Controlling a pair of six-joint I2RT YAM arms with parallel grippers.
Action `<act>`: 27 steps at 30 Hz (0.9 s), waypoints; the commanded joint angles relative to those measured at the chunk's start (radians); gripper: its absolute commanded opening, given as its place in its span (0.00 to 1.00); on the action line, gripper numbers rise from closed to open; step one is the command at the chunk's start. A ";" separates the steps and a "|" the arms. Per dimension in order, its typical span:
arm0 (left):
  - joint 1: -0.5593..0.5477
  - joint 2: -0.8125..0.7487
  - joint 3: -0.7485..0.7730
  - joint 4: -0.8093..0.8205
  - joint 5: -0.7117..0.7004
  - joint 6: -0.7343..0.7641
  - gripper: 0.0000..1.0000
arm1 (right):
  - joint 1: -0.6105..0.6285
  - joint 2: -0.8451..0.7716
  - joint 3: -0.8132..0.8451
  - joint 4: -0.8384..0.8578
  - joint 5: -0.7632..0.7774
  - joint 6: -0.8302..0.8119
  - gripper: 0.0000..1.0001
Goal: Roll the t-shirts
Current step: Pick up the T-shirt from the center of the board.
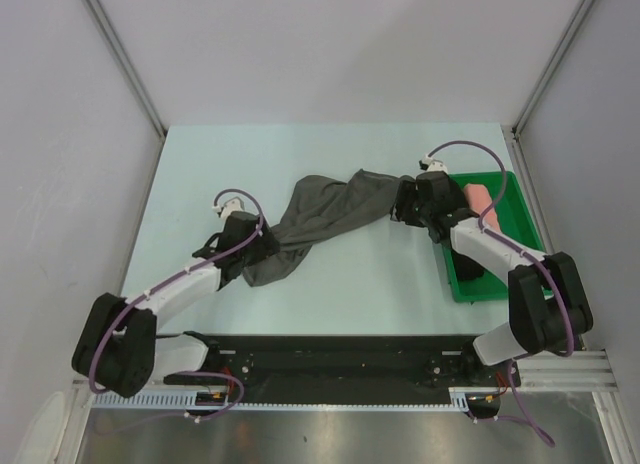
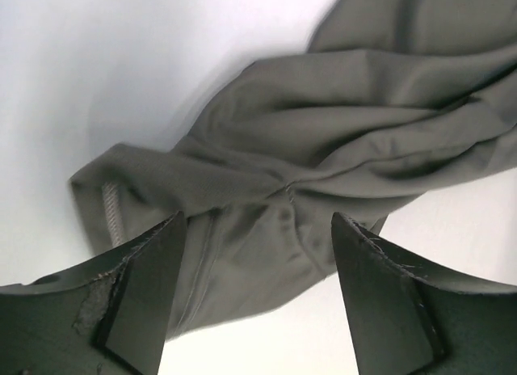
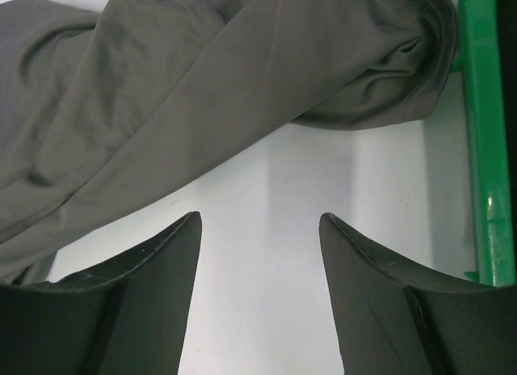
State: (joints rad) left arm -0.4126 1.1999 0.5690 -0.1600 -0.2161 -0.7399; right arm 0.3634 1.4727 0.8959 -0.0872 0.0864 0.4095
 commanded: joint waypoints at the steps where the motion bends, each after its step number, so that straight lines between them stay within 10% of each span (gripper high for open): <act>1: -0.006 0.119 0.011 0.186 0.026 -0.042 0.75 | -0.027 0.027 0.000 0.064 -0.020 -0.011 0.65; 5: -0.009 0.213 0.046 0.202 -0.006 -0.064 0.66 | -0.063 0.049 0.000 0.107 -0.031 -0.002 0.65; 11: -0.009 0.181 0.130 0.009 -0.195 -0.102 0.03 | -0.107 0.090 0.006 0.168 -0.025 0.015 0.65; 27: 0.113 -0.307 0.131 -0.265 -0.307 0.056 0.00 | -0.029 0.271 0.121 0.225 -0.016 0.026 0.64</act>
State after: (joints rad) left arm -0.3271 0.9287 0.7341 -0.3782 -0.5240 -0.7494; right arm 0.3050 1.6955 0.9459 0.0723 0.0837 0.4290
